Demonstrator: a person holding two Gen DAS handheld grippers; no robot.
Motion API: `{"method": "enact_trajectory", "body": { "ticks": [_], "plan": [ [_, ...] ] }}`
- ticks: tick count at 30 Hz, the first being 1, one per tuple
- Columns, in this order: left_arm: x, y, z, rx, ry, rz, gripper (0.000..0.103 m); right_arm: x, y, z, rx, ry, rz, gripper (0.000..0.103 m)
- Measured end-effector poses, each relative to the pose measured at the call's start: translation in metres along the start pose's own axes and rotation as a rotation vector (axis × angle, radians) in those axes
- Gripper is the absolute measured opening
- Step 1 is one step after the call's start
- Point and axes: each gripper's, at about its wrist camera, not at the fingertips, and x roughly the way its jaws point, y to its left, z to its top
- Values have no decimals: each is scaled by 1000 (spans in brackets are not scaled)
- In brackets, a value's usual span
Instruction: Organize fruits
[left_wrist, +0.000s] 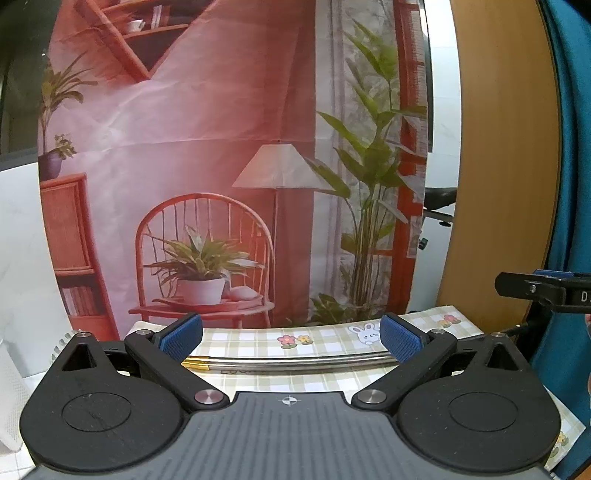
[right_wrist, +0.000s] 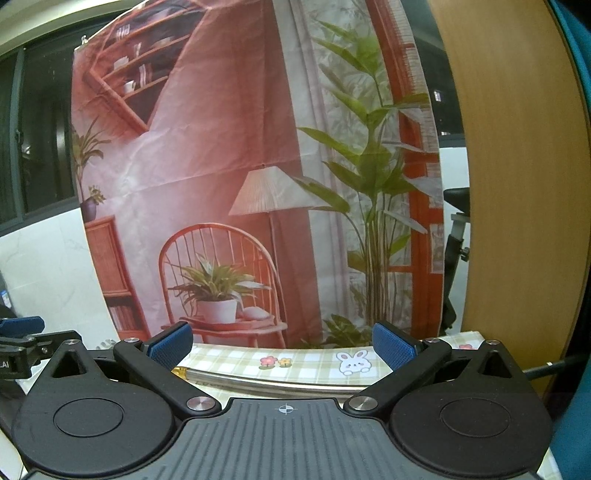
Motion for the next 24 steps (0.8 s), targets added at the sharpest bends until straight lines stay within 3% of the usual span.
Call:
{"method": "enact_trajectory", "body": {
  "ticks": [24],
  "plan": [
    [-3,0,1,10,-8,-13,103,0,0,1,-1,1,1,103]
  ]
}}
